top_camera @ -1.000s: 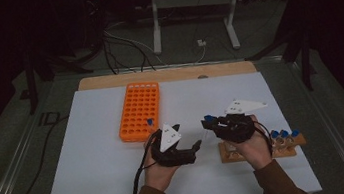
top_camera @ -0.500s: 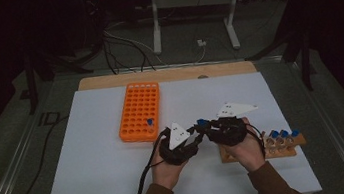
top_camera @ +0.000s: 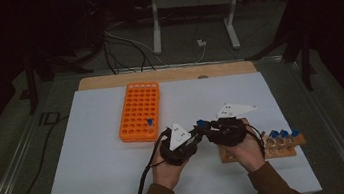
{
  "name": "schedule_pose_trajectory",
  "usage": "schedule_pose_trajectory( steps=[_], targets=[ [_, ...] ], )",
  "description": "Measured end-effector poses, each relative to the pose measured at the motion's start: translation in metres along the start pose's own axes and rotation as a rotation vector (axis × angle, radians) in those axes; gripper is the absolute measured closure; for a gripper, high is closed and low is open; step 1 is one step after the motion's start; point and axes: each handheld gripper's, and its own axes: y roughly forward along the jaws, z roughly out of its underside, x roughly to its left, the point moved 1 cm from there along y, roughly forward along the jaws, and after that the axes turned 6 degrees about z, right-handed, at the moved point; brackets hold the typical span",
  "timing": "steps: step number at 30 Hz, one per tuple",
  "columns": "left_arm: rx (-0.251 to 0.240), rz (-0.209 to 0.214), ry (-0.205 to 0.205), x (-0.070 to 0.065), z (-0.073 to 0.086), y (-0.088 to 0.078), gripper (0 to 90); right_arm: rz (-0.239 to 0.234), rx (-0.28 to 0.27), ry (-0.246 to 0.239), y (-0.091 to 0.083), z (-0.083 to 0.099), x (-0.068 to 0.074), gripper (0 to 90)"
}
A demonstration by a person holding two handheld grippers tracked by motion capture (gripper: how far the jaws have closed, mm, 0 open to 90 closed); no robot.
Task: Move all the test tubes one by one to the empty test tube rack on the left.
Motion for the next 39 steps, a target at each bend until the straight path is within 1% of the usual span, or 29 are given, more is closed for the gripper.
schedule_pose_trajectory(
  steps=[1, 2, 5, 7, 10, 11, 13, 19, 22, 27, 31, 33, 39],
  targets=[
    [0.001, -0.003, -0.004, 0.001, 0.000, 0.000, 76.6, 0.004, -0.009, 0.006, -0.001, 0.000, -0.001, 65.7],
    [0.002, -0.006, -0.006, 0.003, 0.000, -0.001, 76.6, 0.004, -0.009, 0.006, -0.001, 0.000, -0.001, 65.7],
    [0.005, -0.021, -0.012, 0.007, 0.001, -0.004, 76.6, -0.002, -0.027, 0.013, -0.005, 0.000, -0.003, 55.5],
    [0.002, -0.027, -0.017, 0.009, 0.001, -0.006, 76.6, 0.000, -0.039, 0.016, -0.007, 0.001, -0.005, 47.0],
    [-0.006, -0.037, -0.028, 0.013, 0.002, -0.011, 76.6, 0.022, -0.050, 0.036, -0.009, 0.006, -0.010, 36.1],
    [-0.007, -0.041, -0.030, 0.015, 0.002, -0.012, 76.6, 0.022, -0.050, 0.036, -0.009, 0.006, -0.010, 36.1],
    [-0.009, -0.048, -0.034, 0.017, 0.002, -0.015, 76.7, 0.032, -0.059, 0.032, -0.011, 0.010, -0.012, 33.0],
    [-0.011, -0.063, -0.041, 0.023, 0.004, -0.023, 76.8, 0.079, -0.078, 0.022, -0.016, 0.018, -0.017, 17.2],
    [-0.015, -0.070, -0.046, 0.026, 0.005, -0.027, 76.8, 0.096, -0.087, 0.020, -0.020, 0.023, -0.019, 14.4],
    [-0.025, -0.080, -0.057, 0.032, 0.006, -0.034, 76.8, 0.129, -0.090, 0.023, -0.023, 0.031, -0.024, 3.0],
    [-0.028, -0.086, -0.063, 0.036, 0.008, -0.039, 76.7, 0.141, -0.089, 0.028, -0.025, 0.036, -0.027, 1.6],
    [-0.035, -0.089, -0.073, 0.038, 0.009, -0.042, 76.8, 0.145, -0.090, 0.030, -0.025, 0.037, -0.028, 0.2],
    [-0.029, -0.114, -0.077, 0.046, 0.015, -0.051, 76.7, 0.146, -0.090, 0.034, -0.026, 0.039, -0.029, 0.2]
  ],
)
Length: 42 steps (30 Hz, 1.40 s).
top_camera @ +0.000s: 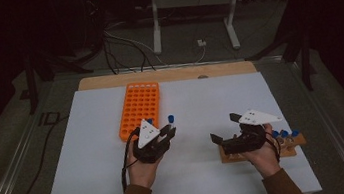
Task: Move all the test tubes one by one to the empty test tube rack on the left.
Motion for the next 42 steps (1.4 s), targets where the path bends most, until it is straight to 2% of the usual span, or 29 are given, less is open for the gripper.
schedule_pose_trajectory(
  steps=[9, 23, 38, 42],
  targets=[
    [-0.009, -0.050, -0.016, 0.019, 0.004, -0.012, 76.6, -0.009, -0.006, -0.007, -0.001, -0.001, 0.001, 0.2],
    [-0.005, -0.158, -0.023, 0.049, 0.012, -0.022, 76.6, -0.016, -0.017, -0.011, -0.002, -0.002, 0.002, 0.2],
    [-0.002, -0.220, -0.043, 0.068, 0.019, -0.011, 76.6, -0.018, -0.017, -0.017, -0.002, -0.002, 0.003, 0.2],
    [0.018, -0.230, -0.047, 0.071, 0.022, -0.007, 76.6, -0.018, -0.015, -0.018, -0.002, -0.001, 0.003, 0.2]
  ],
)
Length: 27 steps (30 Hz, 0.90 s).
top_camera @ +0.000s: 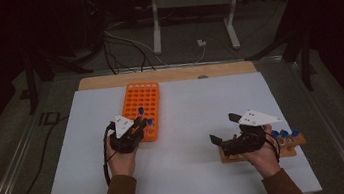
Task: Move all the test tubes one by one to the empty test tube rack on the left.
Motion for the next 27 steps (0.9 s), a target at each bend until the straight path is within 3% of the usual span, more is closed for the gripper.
schedule_pose_trajectory(
  steps=[5, 12, 22, 27],
  targets=[
    [0.027, -0.009, -0.001, 0.002, 0.005, 0.004, 76.6, -0.003, -0.001, 0.001, 0.000, 0.000, 0.000, 0.2],
    [0.103, -0.007, 0.014, 0.002, 0.016, 0.008, 76.9, -0.004, 0.001, -0.001, 0.000, 0.000, 0.001, 0.2],
    [0.142, 0.000, 0.005, 0.003, 0.018, 0.012, 77.1, -0.011, 0.005, -0.005, 0.002, 0.001, 0.002, 0.2],
    [0.167, -0.004, 0.024, 0.002, 0.019, 0.014, 77.2, -0.010, 0.005, -0.004, 0.001, 0.001, 0.002, 0.2]
  ],
)
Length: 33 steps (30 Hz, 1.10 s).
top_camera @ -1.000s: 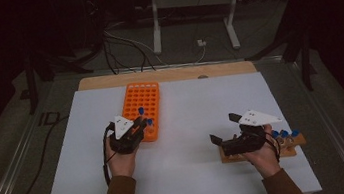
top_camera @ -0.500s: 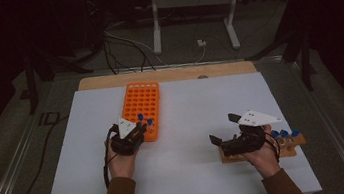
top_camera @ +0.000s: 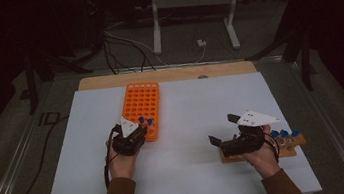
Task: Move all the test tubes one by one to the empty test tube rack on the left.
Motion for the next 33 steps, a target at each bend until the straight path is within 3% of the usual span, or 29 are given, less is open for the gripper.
schedule_pose_trajectory(
  steps=[15, 20, 27, 33],
  targets=[
    [0.020, -0.003, 0.018, -0.003, 0.000, 0.002, 77.0, -0.005, 0.001, -0.002, 0.000, 0.000, 0.001, 0.3],
    [0.018, -0.003, 0.000, -0.002, 0.001, 0.001, 75.6, -0.006, 0.001, -0.004, 0.000, 0.000, 0.001, 0.2],
    [0.005, -0.005, -0.008, -0.001, 0.005, -0.003, 62.9, -0.006, 0.001, -0.002, 0.000, 0.000, 0.001, 0.2],
    [-0.075, 0.011, -0.076, 0.001, 0.005, -0.017, 40.1, -0.009, 0.000, -0.001, 0.000, 0.000, 0.001, 0.3]
  ],
)
